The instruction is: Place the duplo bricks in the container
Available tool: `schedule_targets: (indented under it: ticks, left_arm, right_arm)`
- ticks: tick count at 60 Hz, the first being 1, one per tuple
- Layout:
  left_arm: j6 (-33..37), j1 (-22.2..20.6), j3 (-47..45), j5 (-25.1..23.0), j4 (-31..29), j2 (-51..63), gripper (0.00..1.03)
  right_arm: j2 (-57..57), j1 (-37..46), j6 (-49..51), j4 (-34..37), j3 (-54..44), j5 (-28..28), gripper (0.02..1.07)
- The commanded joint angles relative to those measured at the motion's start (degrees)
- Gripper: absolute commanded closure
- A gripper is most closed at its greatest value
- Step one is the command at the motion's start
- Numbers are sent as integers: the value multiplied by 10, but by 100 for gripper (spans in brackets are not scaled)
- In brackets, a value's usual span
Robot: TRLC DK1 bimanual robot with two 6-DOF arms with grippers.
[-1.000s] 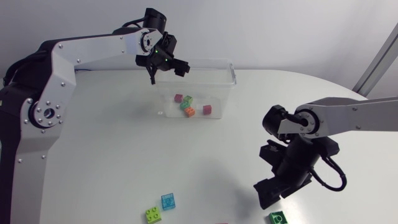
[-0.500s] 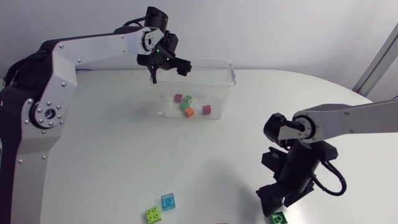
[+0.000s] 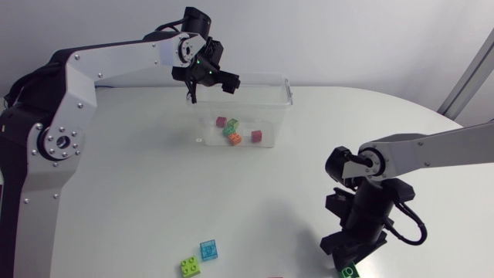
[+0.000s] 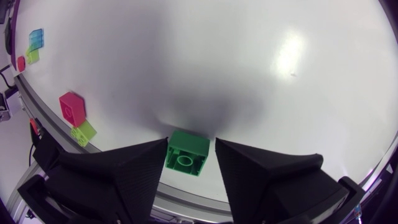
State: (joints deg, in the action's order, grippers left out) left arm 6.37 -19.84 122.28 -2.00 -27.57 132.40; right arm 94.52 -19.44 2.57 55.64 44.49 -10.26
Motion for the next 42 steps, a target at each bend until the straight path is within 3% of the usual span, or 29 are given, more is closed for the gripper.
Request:
schedule_targets:
  ticks: [1, 9, 26, 42]
  left_arm:
    - [-12, 4, 6, 4, -7, -24, 15]
    - [-12, 9, -11, 4, -7, -44, 15]
    - [25, 11, -142, 5, 2, -186, 15]
    - [119, 2, -385, 0, -48, -403, 14]
  right_arm:
    - [21, 4, -16, 2, -12, 6, 60]
    - [24, 6, -22, 2, -6, 11, 77]
    - [-35, 49, -21, 19, 43, 28, 78]
    - [-83, 34, -28, 32, 145, 29, 78]
